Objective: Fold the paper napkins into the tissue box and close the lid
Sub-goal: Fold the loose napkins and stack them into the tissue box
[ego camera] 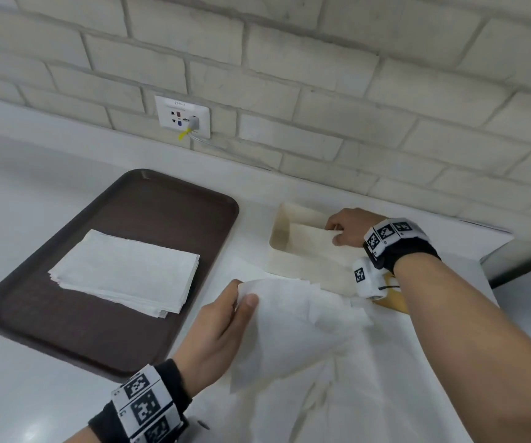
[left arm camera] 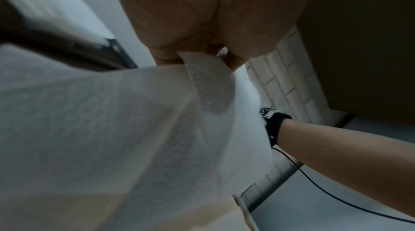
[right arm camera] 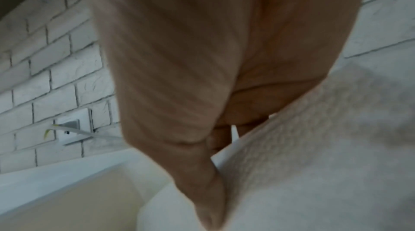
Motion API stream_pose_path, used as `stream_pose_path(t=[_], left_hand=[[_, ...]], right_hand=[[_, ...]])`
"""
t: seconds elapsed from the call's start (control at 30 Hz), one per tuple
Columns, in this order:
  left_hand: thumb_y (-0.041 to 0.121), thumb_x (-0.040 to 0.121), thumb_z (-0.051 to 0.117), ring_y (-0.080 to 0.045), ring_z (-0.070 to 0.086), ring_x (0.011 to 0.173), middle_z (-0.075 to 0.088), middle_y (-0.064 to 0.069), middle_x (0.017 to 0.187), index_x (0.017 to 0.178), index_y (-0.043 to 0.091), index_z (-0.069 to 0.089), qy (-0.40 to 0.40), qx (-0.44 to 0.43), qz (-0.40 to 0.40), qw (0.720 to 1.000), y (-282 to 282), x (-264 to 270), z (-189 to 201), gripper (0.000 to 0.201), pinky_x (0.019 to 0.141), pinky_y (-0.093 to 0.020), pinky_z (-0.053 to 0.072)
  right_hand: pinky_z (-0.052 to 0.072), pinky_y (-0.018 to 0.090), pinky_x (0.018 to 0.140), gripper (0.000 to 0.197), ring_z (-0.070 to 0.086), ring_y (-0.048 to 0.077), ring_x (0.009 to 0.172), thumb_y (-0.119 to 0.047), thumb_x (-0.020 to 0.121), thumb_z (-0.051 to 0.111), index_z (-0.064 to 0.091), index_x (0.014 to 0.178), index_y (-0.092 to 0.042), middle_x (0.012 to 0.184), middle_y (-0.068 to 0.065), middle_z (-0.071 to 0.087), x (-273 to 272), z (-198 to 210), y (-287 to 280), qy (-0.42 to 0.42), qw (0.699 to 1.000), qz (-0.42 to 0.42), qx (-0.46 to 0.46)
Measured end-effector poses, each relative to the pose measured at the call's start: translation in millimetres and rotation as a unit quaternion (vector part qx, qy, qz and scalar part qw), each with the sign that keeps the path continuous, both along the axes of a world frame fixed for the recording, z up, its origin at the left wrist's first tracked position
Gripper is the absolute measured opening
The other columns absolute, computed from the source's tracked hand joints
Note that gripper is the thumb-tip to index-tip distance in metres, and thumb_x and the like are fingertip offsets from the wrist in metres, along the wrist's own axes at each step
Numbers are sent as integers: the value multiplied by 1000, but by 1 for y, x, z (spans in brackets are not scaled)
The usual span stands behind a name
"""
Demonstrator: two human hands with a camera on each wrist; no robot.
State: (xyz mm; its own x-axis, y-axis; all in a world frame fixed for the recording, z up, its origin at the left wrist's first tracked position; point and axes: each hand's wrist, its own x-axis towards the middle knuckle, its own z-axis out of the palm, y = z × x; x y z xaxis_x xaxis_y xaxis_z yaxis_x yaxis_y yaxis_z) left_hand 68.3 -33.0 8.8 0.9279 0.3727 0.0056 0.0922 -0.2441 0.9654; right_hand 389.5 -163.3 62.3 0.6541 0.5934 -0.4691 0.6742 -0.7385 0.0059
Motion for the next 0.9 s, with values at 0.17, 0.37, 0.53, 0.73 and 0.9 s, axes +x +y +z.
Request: stream_pose_path(t=[0.17,0.37,0.53,0.73,0.9], left_hand=[[61,99,44,-35,59,77,61,-10,83,98,11,58,-17,-20,-11,1000,1,1,-3,52,65,-48,49],[62,100,44,-22,49,64,50,2,71,91,19,54,-33,-13,-14,999,-1,0,-2,44,56,-39,41],[51,107,43,-16,42,60,44,8,66,88,14,51,-35,8,-29,999,-6,-3,-5,42,55,-31,35],[41,106,46,-8,36,59,39,11,62,86,14,48,-25,13,-58,998,-9,1,2,34,54,-24,31],[43,104,51,-10,39,58,42,12,63,83,27,47,-29,-6,-61,998,-6,2,4,26,54,-24,34]], right_hand=[[45,31,95,29,59,21,113,-23,97,67,66,126,-23,126,1,63,6,2,3,47,993,1,108],[47,33,100,37,61,20,114,-29,94,71,63,129,-23,128,-1,65,13,-13,5,73,996,8,41],[43,28,89,40,57,20,110,-15,95,66,59,134,-20,126,0,59,24,-20,-2,34,998,39,-38],[44,30,88,29,59,17,101,-10,94,67,65,122,-19,108,-5,64,28,-15,3,84,996,26,15],[47,30,100,48,61,18,119,-18,92,72,59,138,-24,129,-4,65,24,-14,-1,73,996,14,-40]])
